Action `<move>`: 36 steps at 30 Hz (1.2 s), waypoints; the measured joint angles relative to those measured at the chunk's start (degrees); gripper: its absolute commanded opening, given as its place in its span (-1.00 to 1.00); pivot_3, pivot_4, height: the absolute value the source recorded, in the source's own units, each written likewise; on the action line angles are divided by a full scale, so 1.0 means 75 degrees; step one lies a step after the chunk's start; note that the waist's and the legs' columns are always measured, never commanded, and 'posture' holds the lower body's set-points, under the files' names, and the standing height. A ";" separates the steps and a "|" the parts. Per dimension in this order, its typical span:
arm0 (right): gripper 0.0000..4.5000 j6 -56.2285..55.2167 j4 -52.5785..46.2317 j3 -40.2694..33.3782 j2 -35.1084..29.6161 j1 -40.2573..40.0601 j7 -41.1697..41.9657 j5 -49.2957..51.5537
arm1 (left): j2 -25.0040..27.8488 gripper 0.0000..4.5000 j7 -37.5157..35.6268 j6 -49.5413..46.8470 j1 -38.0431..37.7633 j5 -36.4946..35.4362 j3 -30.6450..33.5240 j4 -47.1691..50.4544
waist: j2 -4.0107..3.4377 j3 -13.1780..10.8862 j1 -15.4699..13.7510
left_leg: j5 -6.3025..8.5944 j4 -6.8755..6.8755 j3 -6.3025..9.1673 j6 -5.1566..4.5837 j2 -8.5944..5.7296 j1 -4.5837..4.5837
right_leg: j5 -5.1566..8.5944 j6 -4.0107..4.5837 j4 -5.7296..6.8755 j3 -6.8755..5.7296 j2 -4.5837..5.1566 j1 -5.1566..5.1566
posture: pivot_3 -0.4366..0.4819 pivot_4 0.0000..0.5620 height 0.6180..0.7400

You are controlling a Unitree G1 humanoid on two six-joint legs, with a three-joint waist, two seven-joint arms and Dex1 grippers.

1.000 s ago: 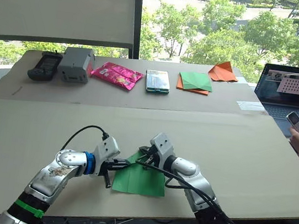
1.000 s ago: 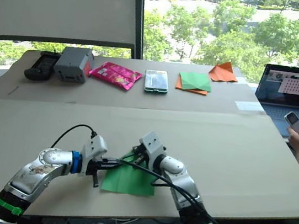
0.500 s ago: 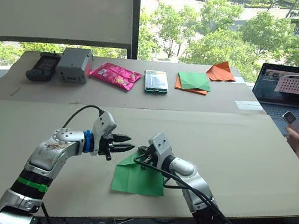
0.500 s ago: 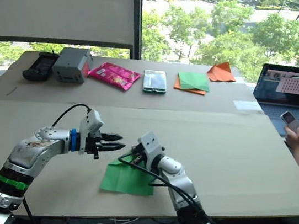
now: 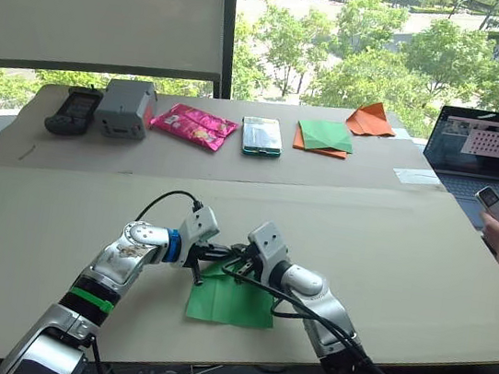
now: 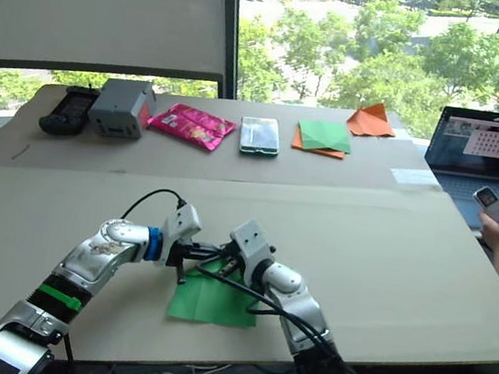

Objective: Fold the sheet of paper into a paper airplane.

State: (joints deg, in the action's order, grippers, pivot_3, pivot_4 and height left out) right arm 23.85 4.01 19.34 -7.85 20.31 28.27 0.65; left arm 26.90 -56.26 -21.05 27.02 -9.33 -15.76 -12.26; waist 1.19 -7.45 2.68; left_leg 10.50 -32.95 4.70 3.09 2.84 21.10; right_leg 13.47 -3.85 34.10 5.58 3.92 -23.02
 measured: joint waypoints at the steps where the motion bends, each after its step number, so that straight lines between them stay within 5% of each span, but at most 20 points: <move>1: -1.00 0.0003 -0.0008 0.0002 0.0000 -0.0011 -0.0012 0.0000 | 0.0000 -0.98 0.0000 0.0026 0.0000 0.0027 -0.0012 0.0000 | -0.0001 0.0004 -0.0002 | 0.0000 0.0000 0.0000 0.0000 0.0000 0.0000 | 0.0000 0.0000 0.0000 0.0000 0.0000 0.0000 | -0.05 -0.47 0.87; 36: -1.00 0.0153 -0.0051 0.0041 0.0007 -0.0091 -0.0041 0.0001 | 0.1004 -0.98 -0.0470 0.0261 -0.1435 0.0117 0.0284 0.1256 | -0.0034 0.0124 0.0038 | 0.0033 0.0002 0.0000 0.0053 0.0003 -0.0007 | 0.0005 0.0008 -0.0001 -0.0001 0.0004 -0.0010 | -0.05 -0.47 0.87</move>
State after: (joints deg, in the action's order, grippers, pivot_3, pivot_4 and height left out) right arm 24.99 3.63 19.65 -7.80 19.62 27.96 0.65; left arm 34.43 -59.78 -19.09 16.26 -8.45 -13.63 -2.84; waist 0.94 -6.52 2.96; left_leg 10.75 -32.93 4.70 3.49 2.86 21.05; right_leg 13.50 -3.79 34.08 5.58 3.95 -23.09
